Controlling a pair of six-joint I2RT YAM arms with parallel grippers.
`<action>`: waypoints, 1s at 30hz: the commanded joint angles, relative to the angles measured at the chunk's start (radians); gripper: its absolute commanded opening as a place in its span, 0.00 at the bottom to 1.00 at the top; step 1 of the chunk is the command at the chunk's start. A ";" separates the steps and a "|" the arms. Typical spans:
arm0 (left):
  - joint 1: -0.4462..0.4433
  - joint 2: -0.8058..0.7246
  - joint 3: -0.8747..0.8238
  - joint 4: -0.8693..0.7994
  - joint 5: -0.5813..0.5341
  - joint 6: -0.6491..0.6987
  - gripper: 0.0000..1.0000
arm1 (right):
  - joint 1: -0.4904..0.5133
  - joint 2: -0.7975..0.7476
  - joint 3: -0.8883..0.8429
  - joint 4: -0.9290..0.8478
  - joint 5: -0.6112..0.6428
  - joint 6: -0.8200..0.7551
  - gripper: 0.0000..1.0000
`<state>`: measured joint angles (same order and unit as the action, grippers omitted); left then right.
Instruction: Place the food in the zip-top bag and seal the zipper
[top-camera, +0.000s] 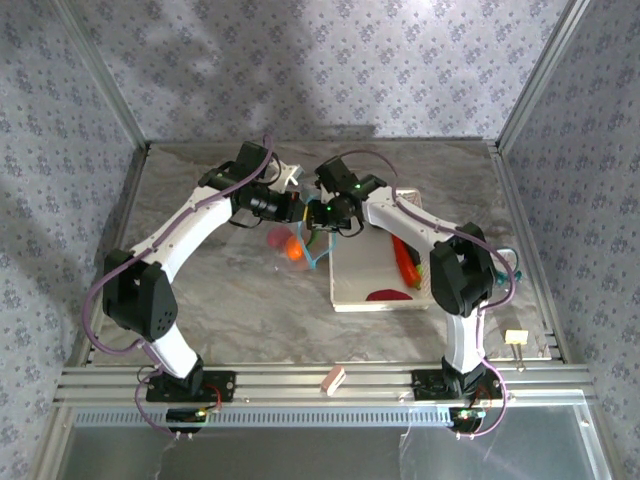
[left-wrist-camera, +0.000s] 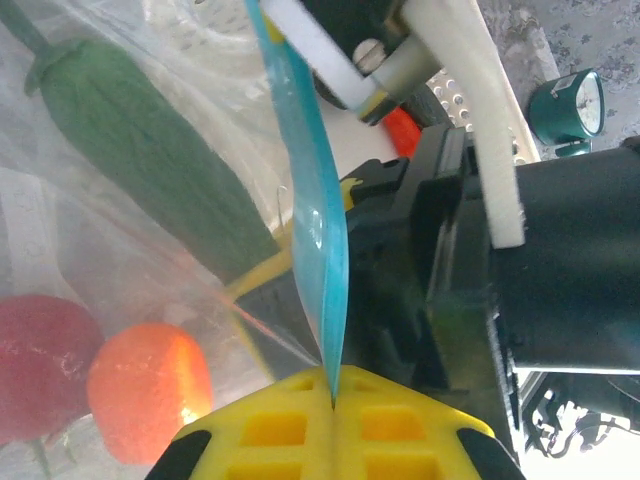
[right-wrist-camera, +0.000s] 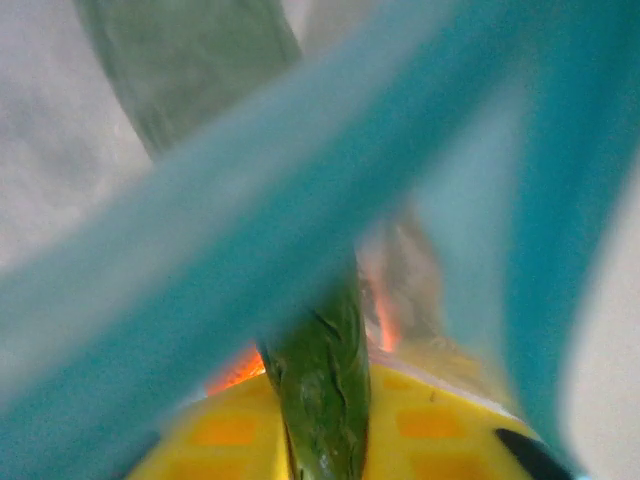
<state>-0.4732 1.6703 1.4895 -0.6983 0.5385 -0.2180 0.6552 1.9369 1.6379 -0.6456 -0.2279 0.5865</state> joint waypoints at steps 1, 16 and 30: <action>0.000 -0.025 0.037 -0.001 0.037 0.002 0.00 | 0.013 0.005 0.043 -0.011 0.028 -0.005 0.35; 0.043 -0.014 0.032 0.014 0.047 -0.017 0.00 | 0.020 -0.359 -0.132 -0.092 0.291 -0.141 0.57; 0.047 0.005 0.039 0.014 0.034 -0.001 0.03 | -0.142 -0.397 -0.325 -0.156 0.523 -0.151 0.82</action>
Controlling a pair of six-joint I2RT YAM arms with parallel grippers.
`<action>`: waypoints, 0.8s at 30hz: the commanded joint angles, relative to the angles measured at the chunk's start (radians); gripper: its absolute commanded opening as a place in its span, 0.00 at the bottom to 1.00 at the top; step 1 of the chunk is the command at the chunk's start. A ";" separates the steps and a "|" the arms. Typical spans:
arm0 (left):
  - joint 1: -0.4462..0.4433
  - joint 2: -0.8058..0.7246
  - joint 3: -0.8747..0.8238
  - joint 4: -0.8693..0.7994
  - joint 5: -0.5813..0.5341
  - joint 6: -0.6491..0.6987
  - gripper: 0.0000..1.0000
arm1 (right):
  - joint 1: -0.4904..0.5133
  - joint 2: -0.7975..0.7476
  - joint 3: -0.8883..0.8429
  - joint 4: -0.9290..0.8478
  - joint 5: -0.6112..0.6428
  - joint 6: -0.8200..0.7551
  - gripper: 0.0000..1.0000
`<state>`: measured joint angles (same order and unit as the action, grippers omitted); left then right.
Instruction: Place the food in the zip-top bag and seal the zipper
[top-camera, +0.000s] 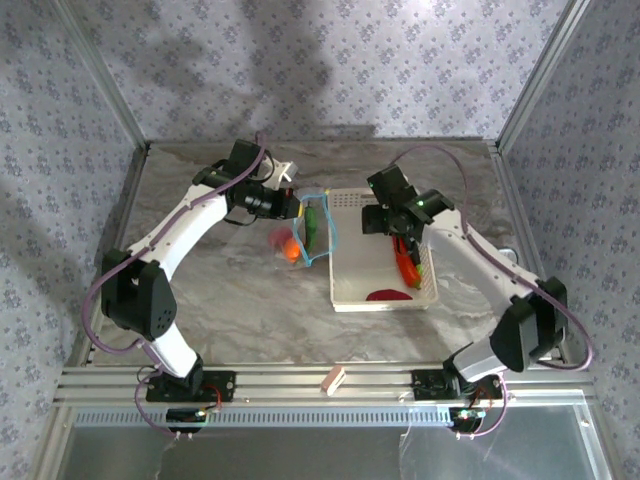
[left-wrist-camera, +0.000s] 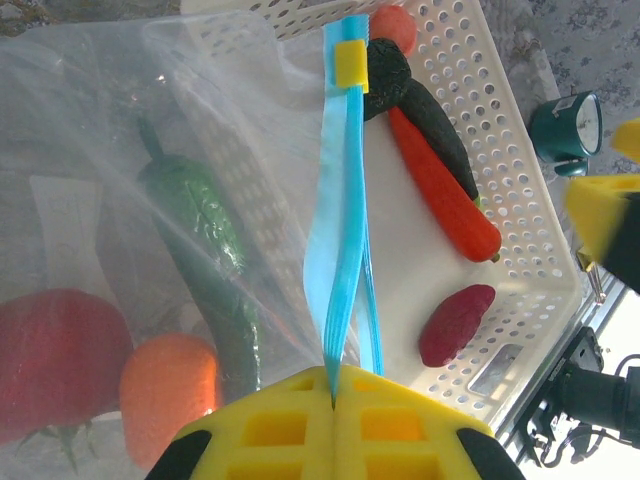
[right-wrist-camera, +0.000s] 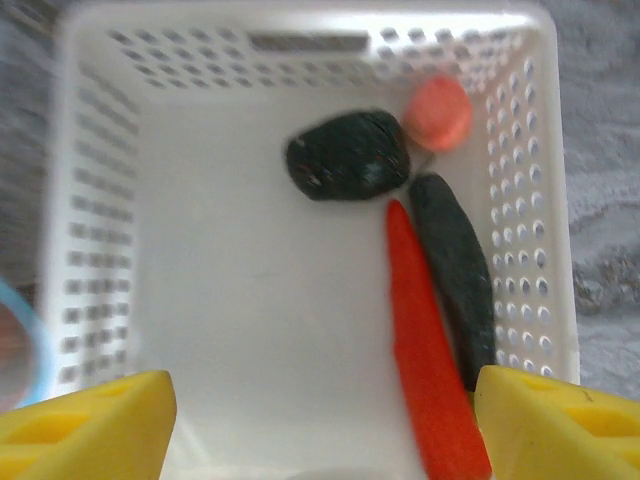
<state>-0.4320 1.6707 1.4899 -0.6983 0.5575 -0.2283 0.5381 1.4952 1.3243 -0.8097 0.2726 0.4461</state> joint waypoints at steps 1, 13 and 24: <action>0.005 0.006 0.037 0.014 0.015 0.010 0.03 | -0.033 0.066 -0.008 0.022 0.023 -0.011 0.82; 0.006 0.019 0.044 0.014 0.008 0.013 0.08 | -0.107 0.402 0.198 0.060 -0.024 -0.051 0.85; 0.017 0.041 0.054 0.014 0.005 0.017 0.09 | -0.136 0.596 0.348 0.006 -0.014 -0.074 0.88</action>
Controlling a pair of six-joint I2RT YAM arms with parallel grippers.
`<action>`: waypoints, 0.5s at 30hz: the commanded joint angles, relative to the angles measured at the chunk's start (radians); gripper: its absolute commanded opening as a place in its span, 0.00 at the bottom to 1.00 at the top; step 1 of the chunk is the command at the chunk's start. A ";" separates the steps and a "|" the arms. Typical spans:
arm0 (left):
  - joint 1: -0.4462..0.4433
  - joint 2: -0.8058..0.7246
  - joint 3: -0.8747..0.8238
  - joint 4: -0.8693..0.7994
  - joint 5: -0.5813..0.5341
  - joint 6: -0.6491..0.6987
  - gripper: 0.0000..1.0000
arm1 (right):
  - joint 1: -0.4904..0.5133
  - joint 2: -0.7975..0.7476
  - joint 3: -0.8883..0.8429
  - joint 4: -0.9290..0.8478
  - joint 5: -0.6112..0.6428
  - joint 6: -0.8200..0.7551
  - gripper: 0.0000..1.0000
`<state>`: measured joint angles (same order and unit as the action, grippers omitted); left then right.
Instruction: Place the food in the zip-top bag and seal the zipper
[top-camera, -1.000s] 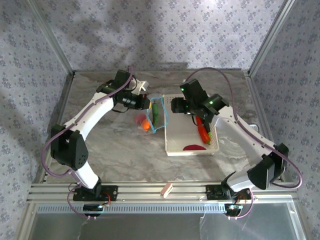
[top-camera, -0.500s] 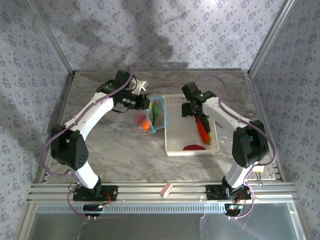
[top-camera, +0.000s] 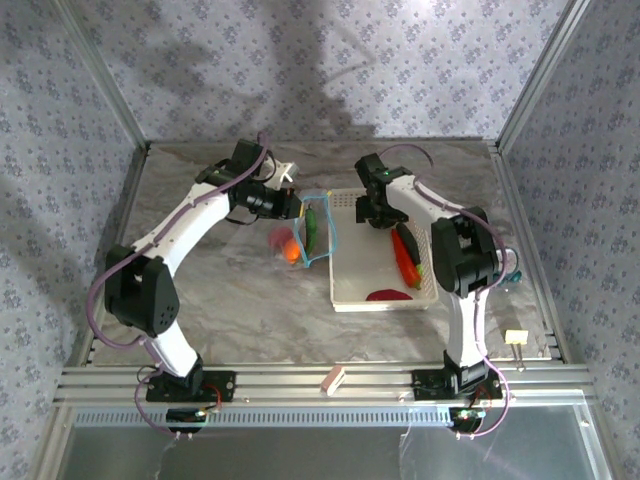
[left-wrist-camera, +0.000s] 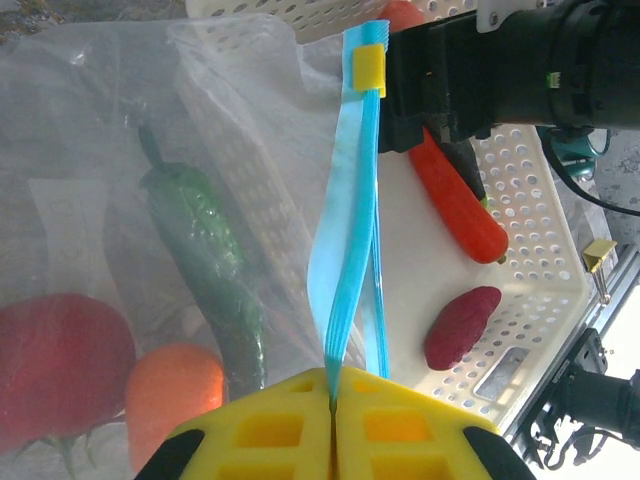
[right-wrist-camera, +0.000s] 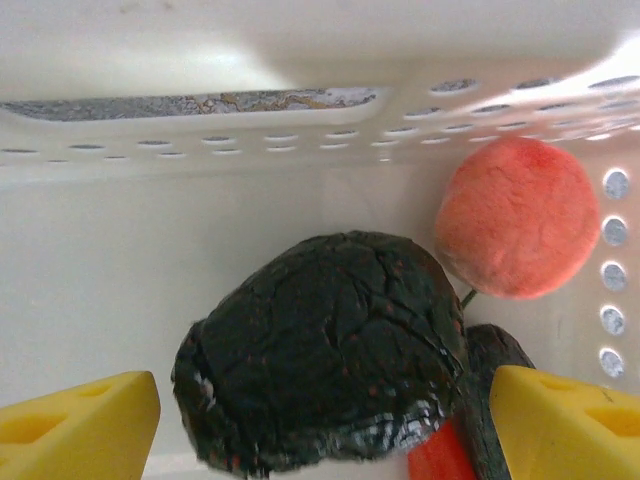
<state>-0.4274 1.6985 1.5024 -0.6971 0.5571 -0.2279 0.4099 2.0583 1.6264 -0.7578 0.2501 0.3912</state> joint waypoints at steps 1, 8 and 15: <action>0.012 0.017 0.043 0.012 0.008 0.017 0.09 | -0.008 0.040 0.050 -0.047 0.010 -0.019 0.88; 0.016 0.040 0.067 0.002 0.013 0.021 0.09 | -0.018 0.088 0.084 -0.046 0.007 -0.026 0.88; 0.018 0.050 0.078 -0.005 0.012 0.022 0.09 | -0.026 0.103 0.084 -0.032 -0.015 -0.027 0.83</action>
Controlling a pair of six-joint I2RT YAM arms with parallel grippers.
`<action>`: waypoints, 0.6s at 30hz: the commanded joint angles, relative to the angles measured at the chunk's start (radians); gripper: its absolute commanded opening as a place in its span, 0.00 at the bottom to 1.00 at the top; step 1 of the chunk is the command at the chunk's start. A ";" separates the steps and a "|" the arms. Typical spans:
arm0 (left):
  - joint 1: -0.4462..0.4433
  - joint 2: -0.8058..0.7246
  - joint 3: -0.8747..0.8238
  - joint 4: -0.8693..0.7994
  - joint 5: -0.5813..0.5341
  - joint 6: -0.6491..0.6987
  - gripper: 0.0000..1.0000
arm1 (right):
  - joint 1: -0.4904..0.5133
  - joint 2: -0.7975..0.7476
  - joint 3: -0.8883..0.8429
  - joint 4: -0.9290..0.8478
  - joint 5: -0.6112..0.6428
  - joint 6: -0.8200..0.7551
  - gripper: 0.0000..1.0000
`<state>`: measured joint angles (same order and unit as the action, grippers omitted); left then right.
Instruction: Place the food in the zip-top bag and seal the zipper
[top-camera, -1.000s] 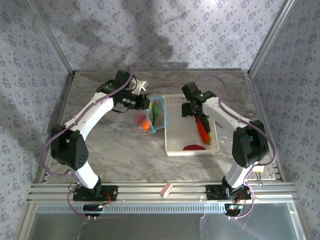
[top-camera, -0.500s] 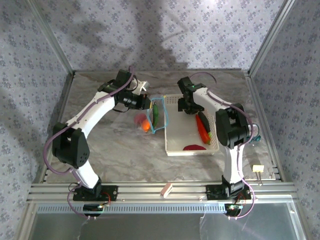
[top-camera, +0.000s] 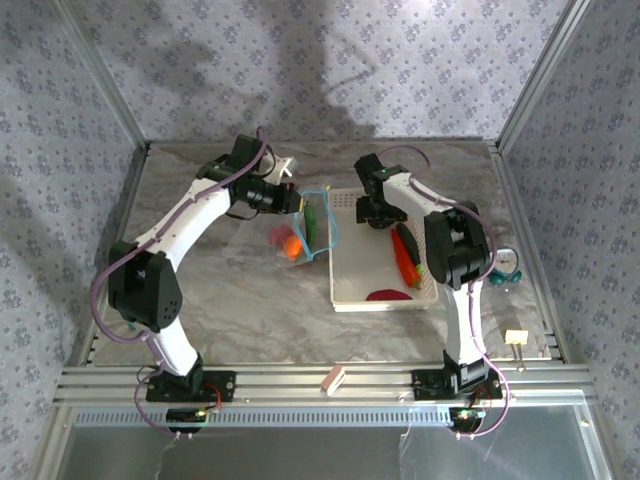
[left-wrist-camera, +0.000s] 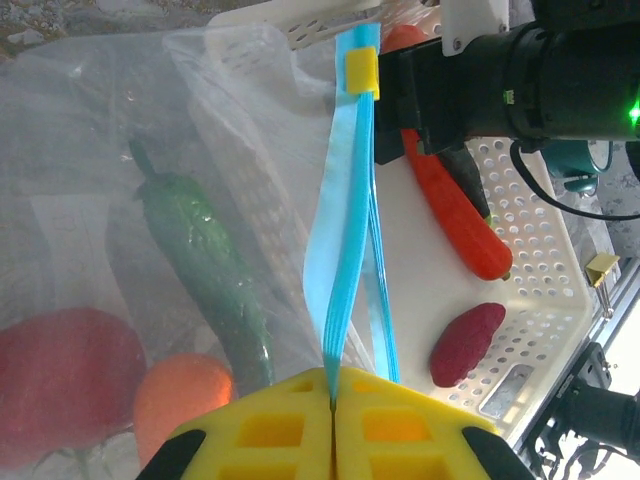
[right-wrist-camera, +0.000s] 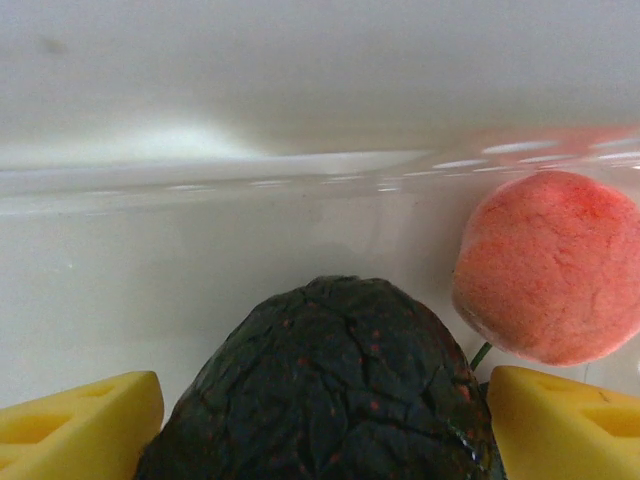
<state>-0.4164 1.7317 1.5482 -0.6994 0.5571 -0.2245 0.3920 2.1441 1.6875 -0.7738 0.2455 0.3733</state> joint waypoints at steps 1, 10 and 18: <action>0.007 0.017 0.033 -0.002 0.010 0.018 0.08 | -0.009 0.017 0.021 -0.015 -0.013 -0.008 0.81; 0.007 0.011 0.030 -0.002 0.010 0.013 0.07 | -0.004 -0.054 -0.041 0.009 -0.043 -0.001 0.60; 0.006 0.008 0.021 0.003 0.010 0.010 0.07 | 0.044 -0.253 -0.131 0.019 -0.056 0.004 0.60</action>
<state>-0.4160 1.7321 1.5497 -0.6991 0.5571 -0.2249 0.4110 2.0075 1.5768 -0.7517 0.2073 0.3695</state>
